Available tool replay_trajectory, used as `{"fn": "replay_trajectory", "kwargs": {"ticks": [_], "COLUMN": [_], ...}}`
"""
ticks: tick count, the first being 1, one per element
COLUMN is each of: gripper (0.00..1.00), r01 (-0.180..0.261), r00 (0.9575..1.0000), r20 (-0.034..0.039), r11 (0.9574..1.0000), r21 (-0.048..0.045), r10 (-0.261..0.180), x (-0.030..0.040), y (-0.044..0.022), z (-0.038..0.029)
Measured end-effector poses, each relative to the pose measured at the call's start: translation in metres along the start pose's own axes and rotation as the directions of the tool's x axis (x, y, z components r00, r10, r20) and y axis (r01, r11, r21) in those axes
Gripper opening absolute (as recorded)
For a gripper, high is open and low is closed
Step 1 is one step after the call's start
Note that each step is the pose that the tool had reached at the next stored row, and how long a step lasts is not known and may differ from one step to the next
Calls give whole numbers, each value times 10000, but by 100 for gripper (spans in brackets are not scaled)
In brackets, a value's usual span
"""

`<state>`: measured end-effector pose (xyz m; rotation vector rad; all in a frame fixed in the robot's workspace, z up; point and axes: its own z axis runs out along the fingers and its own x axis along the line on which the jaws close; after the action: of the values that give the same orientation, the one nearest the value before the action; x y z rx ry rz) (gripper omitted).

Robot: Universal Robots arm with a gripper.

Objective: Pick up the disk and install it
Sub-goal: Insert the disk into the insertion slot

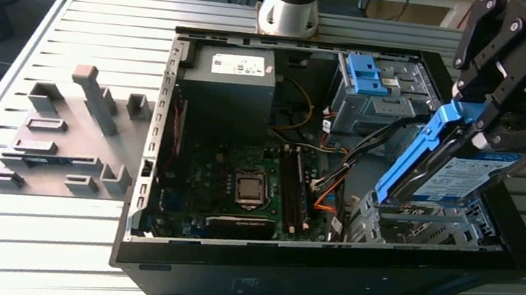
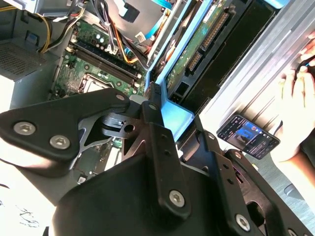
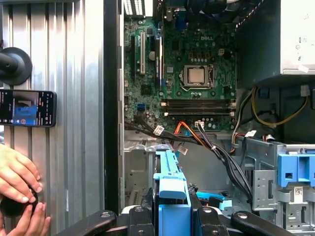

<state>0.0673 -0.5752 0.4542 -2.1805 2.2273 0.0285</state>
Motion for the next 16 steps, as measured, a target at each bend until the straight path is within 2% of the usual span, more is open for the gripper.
{"fn": "replay_trajectory", "kwargs": {"ticks": [16], "gripper": [36], "r01": [-132], "r00": [9999], "r20": [0], "r11": [9999], "r21": [4], "r10": [132], "x": [3], "y": [-16], "z": [103]}}
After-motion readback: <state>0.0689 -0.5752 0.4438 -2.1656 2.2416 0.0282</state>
